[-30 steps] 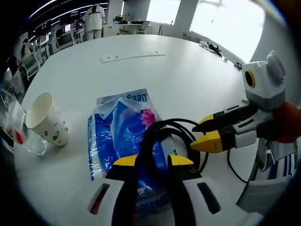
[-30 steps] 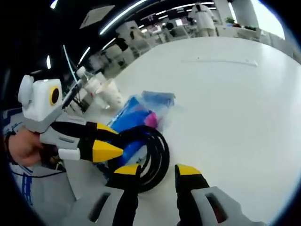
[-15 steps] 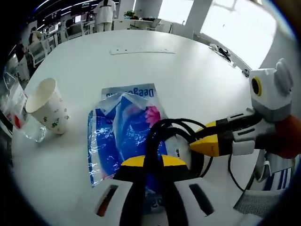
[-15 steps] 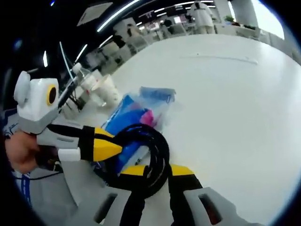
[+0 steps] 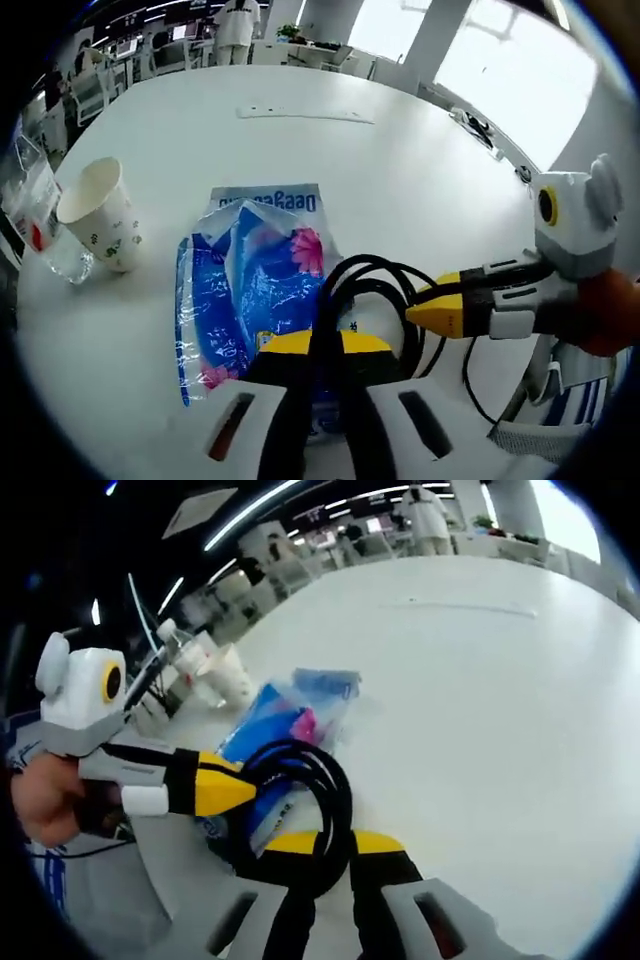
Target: Arrange the tabletop items into an orderly group along one side of the table until the central work area is clear of visible clutter.
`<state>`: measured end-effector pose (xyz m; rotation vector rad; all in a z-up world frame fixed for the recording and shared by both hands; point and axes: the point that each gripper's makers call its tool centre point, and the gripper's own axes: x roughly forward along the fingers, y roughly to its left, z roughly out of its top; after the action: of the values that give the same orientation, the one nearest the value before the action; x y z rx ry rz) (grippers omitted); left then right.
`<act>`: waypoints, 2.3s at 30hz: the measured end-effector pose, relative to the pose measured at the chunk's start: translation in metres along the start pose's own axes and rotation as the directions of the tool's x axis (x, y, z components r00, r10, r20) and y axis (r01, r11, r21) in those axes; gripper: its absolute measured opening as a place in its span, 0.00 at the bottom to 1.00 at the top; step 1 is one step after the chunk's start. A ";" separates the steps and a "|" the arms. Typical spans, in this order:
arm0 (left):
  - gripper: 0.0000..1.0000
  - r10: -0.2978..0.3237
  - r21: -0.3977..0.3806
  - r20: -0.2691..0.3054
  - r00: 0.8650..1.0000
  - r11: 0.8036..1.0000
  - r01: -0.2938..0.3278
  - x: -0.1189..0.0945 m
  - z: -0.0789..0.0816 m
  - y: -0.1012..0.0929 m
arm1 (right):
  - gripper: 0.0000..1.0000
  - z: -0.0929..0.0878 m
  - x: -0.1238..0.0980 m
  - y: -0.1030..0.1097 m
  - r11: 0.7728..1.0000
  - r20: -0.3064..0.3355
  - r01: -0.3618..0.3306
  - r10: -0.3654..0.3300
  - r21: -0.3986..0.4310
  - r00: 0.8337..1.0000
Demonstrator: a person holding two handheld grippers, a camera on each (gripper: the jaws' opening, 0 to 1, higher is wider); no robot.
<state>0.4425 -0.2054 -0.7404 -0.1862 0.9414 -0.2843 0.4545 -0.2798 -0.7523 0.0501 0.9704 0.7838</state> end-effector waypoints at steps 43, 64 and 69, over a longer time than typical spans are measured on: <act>0.02 -0.148 0.062 -0.006 0.989 0.987 0.148 0.029 0.010 -0.109 | 0.06 -0.012 -0.078 -0.081 0.993 0.086 0.104 -0.109 0.056 0.990; 0.02 -0.128 -0.072 0.008 0.992 0.989 0.128 0.051 0.017 -0.109 | 0.00 0.005 -0.068 -0.112 0.993 0.059 0.112 -0.114 0.041 0.992; 0.02 -0.109 -0.108 0.021 0.994 0.988 0.111 0.056 0.023 -0.103 | 0.00 0.016 -0.061 -0.113 0.994 0.055 0.104 -0.105 0.021 0.993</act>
<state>0.4761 -0.3197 -0.7413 -0.3414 0.9339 -0.3329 0.5121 -0.3950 -0.7410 0.0368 0.9197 0.6735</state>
